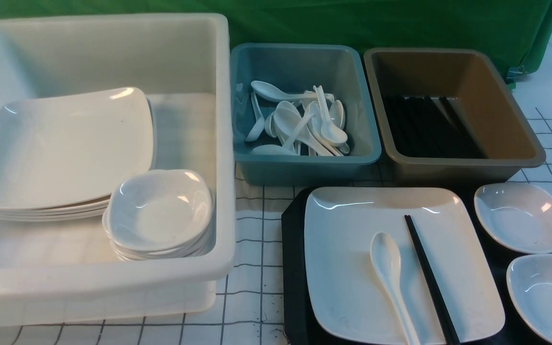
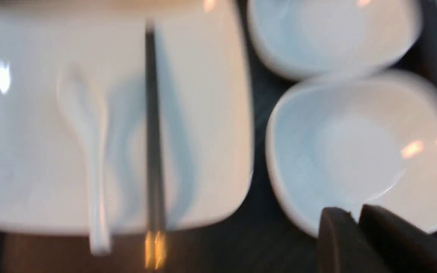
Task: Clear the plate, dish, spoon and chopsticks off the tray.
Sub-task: Use the right arm to grab a pair of chopsticks from the plate
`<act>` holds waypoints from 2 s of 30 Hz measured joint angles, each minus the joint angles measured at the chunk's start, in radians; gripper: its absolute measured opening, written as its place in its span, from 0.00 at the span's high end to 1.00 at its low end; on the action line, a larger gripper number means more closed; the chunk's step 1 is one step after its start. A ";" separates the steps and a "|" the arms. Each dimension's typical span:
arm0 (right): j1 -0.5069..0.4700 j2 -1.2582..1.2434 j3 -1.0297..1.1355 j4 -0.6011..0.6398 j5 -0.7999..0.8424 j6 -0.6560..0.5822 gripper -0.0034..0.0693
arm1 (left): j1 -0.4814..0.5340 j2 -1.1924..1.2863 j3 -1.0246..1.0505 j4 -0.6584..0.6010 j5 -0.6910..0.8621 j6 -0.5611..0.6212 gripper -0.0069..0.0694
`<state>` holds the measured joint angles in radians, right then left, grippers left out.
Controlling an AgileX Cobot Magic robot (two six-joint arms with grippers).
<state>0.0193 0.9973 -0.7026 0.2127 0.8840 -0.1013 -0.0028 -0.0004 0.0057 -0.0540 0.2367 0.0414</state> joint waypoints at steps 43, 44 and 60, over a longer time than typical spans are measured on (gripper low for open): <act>0.439 0.698 -0.213 -0.164 -0.098 0.202 0.59 | 0.000 0.000 0.000 0.000 0.000 0.000 0.88; 0.439 0.698 -0.213 -0.164 -0.089 0.198 0.65 | 0.000 0.000 0.000 0.000 0.000 0.000 0.88; 0.440 0.548 -0.313 -0.183 0.125 0.171 0.78 | 0.000 0.000 0.000 0.000 0.000 0.000 0.88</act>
<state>0.4591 1.5451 -1.0152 0.0300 1.0089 0.0693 -0.0028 -0.0004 0.0057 -0.0540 0.2367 0.0414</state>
